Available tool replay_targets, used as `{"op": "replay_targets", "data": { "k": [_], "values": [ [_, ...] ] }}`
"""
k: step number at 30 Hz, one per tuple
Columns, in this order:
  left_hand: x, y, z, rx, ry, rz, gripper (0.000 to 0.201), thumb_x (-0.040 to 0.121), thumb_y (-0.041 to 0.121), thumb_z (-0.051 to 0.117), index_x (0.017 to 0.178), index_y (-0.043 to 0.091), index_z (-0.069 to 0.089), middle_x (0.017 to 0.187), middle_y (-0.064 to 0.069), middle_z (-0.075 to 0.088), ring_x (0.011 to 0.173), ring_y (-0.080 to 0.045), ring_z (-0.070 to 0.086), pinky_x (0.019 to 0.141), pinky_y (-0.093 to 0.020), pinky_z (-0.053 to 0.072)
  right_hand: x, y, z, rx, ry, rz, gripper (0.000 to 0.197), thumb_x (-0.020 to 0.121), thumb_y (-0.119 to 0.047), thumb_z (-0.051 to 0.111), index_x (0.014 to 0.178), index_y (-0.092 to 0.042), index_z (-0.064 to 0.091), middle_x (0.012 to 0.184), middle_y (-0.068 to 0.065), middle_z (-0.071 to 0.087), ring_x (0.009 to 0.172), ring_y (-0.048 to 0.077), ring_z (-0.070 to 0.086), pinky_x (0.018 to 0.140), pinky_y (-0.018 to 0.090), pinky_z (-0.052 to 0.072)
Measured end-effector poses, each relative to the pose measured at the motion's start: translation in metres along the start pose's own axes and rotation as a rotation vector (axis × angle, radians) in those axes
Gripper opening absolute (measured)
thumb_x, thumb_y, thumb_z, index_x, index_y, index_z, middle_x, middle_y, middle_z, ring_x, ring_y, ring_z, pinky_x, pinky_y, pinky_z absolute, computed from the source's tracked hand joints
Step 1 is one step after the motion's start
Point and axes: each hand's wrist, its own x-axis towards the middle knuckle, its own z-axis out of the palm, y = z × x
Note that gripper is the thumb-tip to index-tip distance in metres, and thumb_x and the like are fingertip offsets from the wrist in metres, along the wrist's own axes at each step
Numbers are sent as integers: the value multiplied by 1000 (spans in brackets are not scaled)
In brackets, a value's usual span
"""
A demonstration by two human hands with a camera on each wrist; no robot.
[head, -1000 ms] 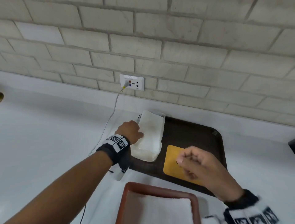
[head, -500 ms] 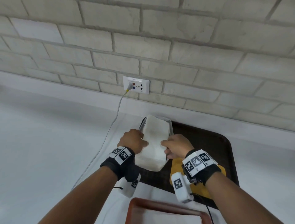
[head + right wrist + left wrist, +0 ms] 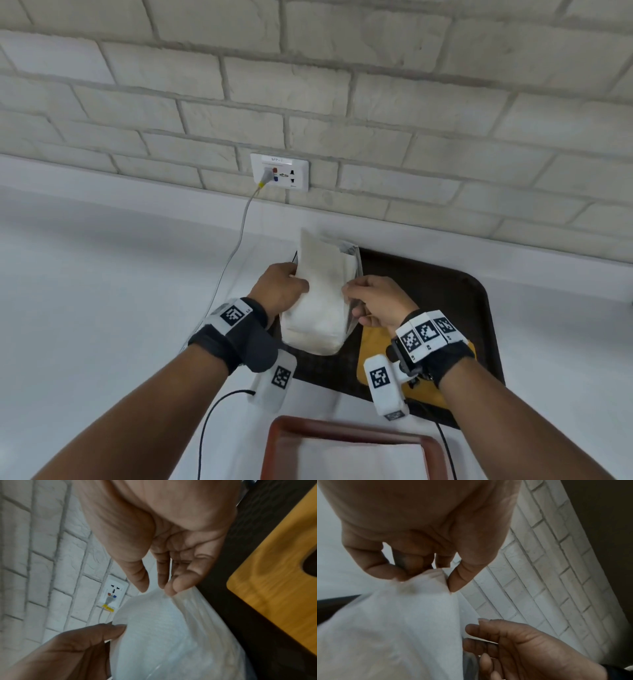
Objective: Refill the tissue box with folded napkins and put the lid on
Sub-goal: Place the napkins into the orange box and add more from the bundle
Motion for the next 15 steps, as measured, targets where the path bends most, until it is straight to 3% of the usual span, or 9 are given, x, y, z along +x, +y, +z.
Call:
{"op": "replay_targets", "data": {
  "k": [2, 4, 6, 8, 9, 12, 13, 15],
  "values": [
    [-2, 5, -6, -70, -21, 21, 33, 88, -3, 56, 119, 4, 64, 114, -16, 71, 97, -29, 69, 78, -34, 58, -7, -4, -1, 71, -12, -27, 22, 93, -24, 68, 110, -11, 67, 87, 6, 63, 59, 9, 57, 50, 19, 51],
    [-8, 12, -14, -166, -34, 41, 34, 91, -3, 54, 123, 6, 61, 116, -14, 71, 92, -26, 69, 67, -27, 58, -16, -6, -2, 173, -43, -41, 25, 92, -28, 69, 110, -11, 68, 96, 10, 65, 68, 12, 59, 58, 22, 56],
    [-16, 18, -20, -278, -46, 65, 33, 94, -1, 54, 125, 9, 59, 119, -15, 71, 101, -31, 70, 81, -40, 61, -25, -9, -2, 255, -58, -57, 38, 85, -41, 73, 112, -13, 70, 112, 17, 71, 88, 21, 66, 84, 36, 61],
    [-24, 21, -22, -412, -56, 69, 35, 95, 0, 56, 128, 11, 56, 124, -16, 69, 112, -37, 67, 95, -53, 54, -36, -11, 0, 343, -82, -67, 54, 74, -50, 79, 114, -16, 71, 121, 15, 70, 106, 29, 67, 100, 46, 54],
    [-27, 20, -21, -480, -64, 62, 36, 95, 0, 56, 130, 10, 54, 126, -17, 69, 113, -37, 67, 93, -52, 55, -41, -12, 1, 398, -100, -68, 57, 71, -51, 81, 116, -17, 71, 117, 12, 72, 108, 29, 66, 100, 44, 53],
    [-38, 15, -16, -595, -113, 9, 39, 94, 0, 59, 131, 9, 50, 124, -17, 68, 103, -34, 69, 68, -37, 60, -55, -15, 9, 593, -183, -76, 57, 70, -37, 79, 121, -15, 68, 112, 6, 75, 106, 23, 68, 86, 37, 58],
    [-40, 12, -15, -612, -113, -12, 39, 94, 0, 59, 131, 9, 50, 124, -18, 68, 102, -33, 69, 64, -35, 58, -59, -16, 12, 667, -204, -86, 54, 71, -29, 79, 121, -13, 67, 113, 9, 75, 109, 25, 69, 83, 37, 60],
    [-39, 4, -14, -687, -102, -56, 39, 93, -1, 59, 132, 6, 54, 126, -20, 68, 107, -35, 68, 68, -37, 61, -66, -17, 21, 834, -215, -84, 53, 70, -16, 78, 121, -8, 66, 111, 12, 75, 105, 27, 71, 85, 39, 60]
  ]
}}
